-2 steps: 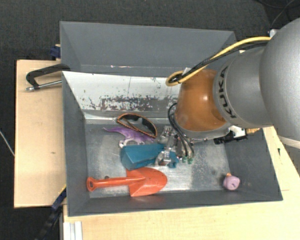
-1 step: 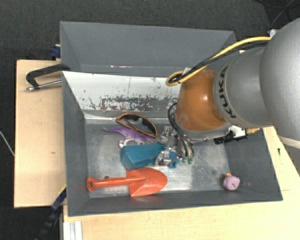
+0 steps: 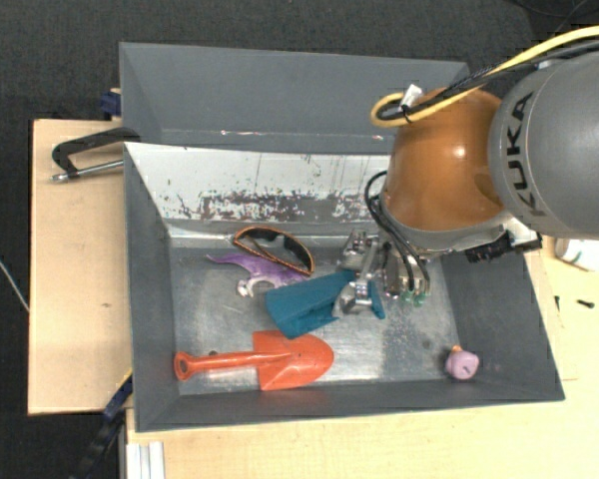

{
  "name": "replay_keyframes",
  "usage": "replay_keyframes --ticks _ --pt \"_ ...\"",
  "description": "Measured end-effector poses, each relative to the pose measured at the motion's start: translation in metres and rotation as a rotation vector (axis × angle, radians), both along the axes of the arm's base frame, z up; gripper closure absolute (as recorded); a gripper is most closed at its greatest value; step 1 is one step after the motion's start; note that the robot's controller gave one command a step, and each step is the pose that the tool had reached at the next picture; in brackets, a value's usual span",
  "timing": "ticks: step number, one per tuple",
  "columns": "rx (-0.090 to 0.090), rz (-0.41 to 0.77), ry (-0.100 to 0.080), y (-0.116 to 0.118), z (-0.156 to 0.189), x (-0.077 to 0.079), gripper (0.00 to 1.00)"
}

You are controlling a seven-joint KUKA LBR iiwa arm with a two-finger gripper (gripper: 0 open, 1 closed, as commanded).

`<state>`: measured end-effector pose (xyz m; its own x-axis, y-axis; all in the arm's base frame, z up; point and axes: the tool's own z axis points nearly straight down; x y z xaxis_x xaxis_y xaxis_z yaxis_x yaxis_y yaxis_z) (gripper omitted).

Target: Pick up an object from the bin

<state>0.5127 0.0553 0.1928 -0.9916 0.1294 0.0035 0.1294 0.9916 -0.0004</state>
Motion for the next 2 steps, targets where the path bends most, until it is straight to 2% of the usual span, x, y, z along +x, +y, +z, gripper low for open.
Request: replay_keyframes --ticks 1,2 --pt "0.0 0.0 0.0 0.0 0.0 0.0 1.0" --pt "0.0 -0.02 -0.002 0.003 0.026 0.001 1.0"
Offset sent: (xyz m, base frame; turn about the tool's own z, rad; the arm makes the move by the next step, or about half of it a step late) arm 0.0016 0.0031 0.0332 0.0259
